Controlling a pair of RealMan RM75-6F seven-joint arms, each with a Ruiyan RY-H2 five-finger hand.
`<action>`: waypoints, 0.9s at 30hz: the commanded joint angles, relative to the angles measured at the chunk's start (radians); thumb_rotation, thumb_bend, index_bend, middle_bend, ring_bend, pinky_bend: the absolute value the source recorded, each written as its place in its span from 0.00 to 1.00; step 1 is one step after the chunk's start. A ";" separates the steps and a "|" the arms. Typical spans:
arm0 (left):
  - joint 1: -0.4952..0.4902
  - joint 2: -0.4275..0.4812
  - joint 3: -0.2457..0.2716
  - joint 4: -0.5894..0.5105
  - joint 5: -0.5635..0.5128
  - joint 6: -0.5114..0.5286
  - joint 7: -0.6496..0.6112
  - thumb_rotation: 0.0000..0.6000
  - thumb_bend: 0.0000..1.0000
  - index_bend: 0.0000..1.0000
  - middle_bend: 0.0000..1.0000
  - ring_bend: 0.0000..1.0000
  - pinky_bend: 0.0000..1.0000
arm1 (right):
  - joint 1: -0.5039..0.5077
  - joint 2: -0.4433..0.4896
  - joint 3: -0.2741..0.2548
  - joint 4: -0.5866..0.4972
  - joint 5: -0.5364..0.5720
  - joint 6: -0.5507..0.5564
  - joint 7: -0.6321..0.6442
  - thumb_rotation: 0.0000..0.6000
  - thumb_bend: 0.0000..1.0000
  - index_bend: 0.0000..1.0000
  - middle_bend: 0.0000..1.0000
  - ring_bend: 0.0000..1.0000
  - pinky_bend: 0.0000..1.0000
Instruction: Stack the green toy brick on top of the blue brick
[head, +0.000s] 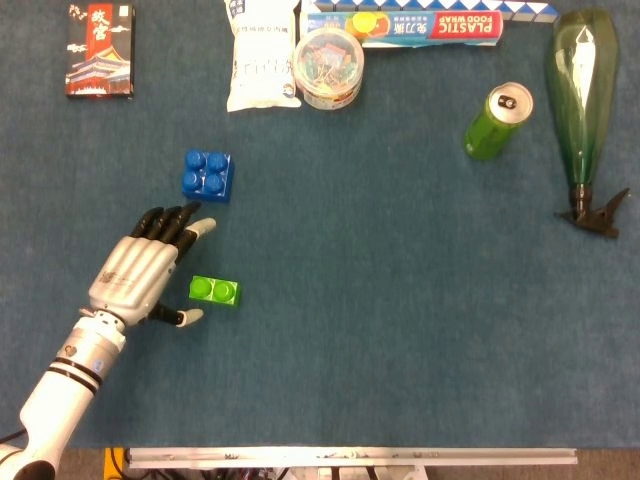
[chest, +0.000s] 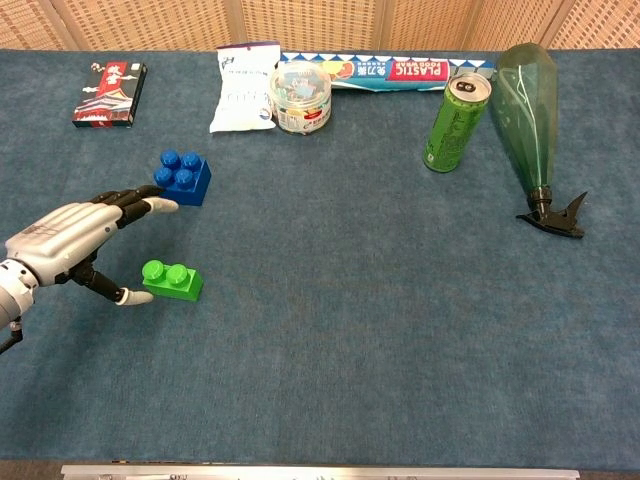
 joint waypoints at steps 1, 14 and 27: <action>-0.012 0.015 -0.004 -0.018 -0.013 -0.016 0.009 1.00 0.03 0.19 0.00 0.00 0.03 | 0.000 0.000 0.000 0.000 0.000 0.000 0.000 1.00 0.38 0.48 0.45 0.33 0.46; -0.040 0.019 -0.002 -0.044 -0.069 -0.060 0.065 1.00 0.22 0.26 0.00 0.00 0.03 | 0.001 0.001 0.001 0.001 0.000 -0.002 0.004 1.00 0.38 0.48 0.45 0.33 0.46; -0.053 0.013 0.008 -0.060 -0.083 -0.069 0.097 1.00 0.26 0.27 0.00 0.00 0.03 | 0.001 0.002 -0.001 -0.001 -0.001 -0.004 0.006 1.00 0.38 0.48 0.45 0.33 0.46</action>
